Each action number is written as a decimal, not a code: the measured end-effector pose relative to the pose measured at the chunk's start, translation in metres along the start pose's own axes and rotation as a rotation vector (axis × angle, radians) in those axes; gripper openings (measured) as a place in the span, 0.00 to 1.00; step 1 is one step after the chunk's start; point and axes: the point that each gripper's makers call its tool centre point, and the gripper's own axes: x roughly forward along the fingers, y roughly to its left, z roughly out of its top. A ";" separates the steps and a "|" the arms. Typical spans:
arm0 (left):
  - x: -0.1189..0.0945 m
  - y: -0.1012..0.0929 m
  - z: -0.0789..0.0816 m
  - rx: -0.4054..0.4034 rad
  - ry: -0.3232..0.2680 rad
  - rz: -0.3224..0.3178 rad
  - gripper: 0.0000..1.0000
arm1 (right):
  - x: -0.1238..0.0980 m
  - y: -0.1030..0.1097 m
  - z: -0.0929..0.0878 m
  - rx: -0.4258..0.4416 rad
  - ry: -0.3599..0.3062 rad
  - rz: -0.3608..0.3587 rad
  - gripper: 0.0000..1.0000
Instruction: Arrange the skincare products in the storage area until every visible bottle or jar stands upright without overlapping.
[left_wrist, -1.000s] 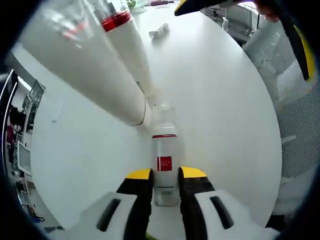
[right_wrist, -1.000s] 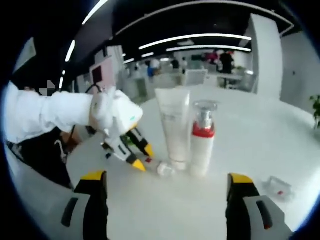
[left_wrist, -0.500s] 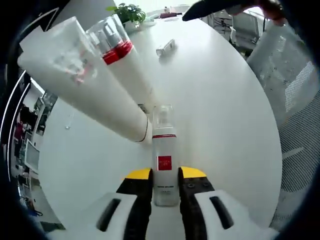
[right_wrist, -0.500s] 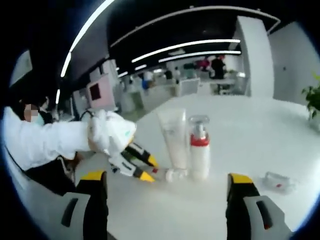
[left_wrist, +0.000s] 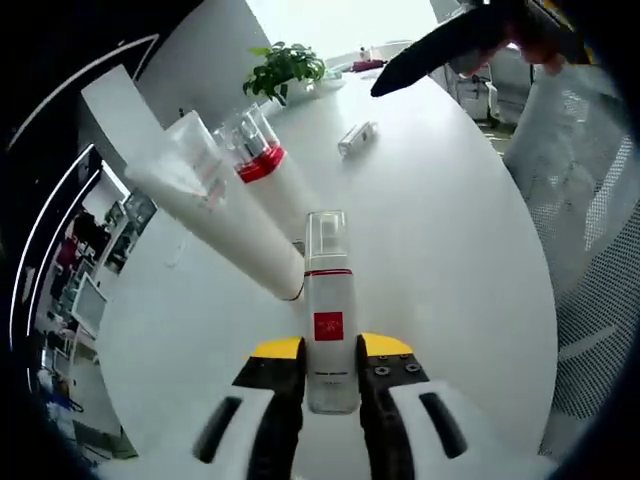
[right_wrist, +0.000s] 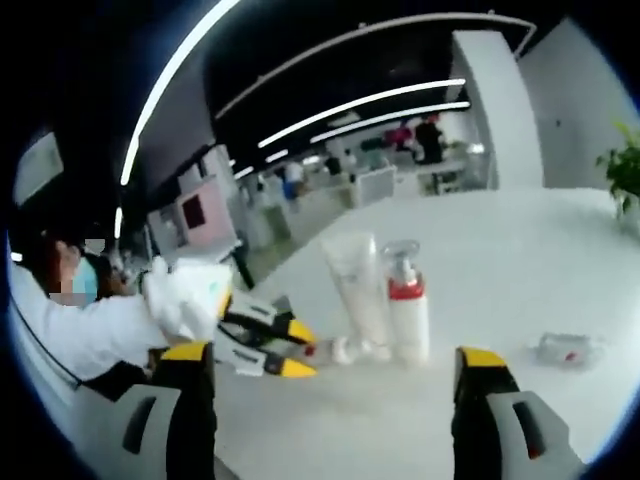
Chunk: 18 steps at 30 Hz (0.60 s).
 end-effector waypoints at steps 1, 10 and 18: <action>-0.004 0.001 0.003 -0.016 -0.015 0.014 0.23 | 0.000 0.001 0.001 0.024 -0.012 0.007 1.00; -0.027 -0.003 0.029 -0.094 -0.110 0.089 0.23 | 0.003 0.009 0.004 0.133 -0.069 0.041 1.00; -0.047 -0.011 0.041 -0.152 -0.179 0.114 0.24 | 0.002 0.015 0.010 0.185 -0.103 0.079 1.00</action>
